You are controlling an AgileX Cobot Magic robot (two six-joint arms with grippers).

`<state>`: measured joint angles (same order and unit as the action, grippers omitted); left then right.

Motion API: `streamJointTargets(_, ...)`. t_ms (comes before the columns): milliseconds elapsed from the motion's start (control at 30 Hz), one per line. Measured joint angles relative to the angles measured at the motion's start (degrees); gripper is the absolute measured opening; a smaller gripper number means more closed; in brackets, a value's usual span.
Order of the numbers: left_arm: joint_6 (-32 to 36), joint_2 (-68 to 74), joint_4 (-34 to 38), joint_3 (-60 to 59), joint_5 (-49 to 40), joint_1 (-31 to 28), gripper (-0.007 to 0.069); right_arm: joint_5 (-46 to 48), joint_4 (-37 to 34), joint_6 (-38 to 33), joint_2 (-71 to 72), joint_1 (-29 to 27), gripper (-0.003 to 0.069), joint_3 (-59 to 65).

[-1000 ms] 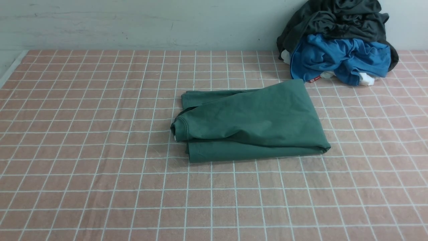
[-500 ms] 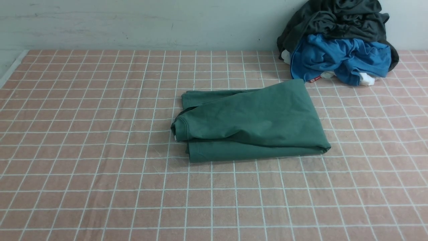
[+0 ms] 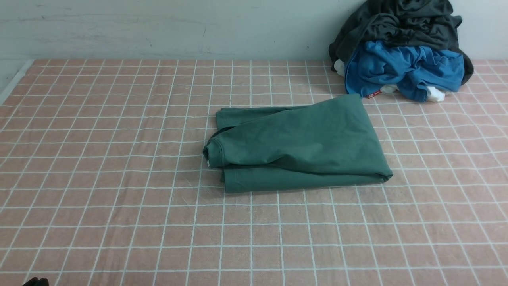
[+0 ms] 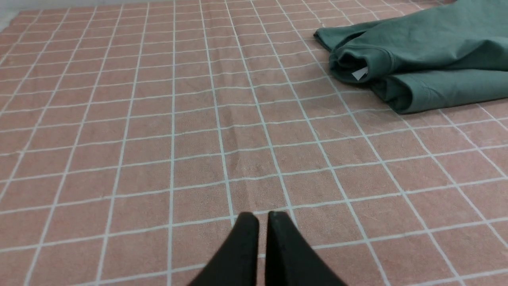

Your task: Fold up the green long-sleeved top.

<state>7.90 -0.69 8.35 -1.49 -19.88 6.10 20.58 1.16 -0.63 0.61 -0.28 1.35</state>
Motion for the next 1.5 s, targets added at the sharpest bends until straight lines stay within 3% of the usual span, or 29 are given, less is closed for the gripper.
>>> streamJointTargets(300,-0.01,0.0,0.01,0.0,0.0,-4.05,0.002,0.0,0.0,0.0,0.0,0.0,-0.0014,0.0)
streamJointTargets(1500,-0.01,0.0,0.05,0.0,0.0,-4.37,0.002,0.0,0.0,0.0,0.0,0.0,-0.0014,0.0)
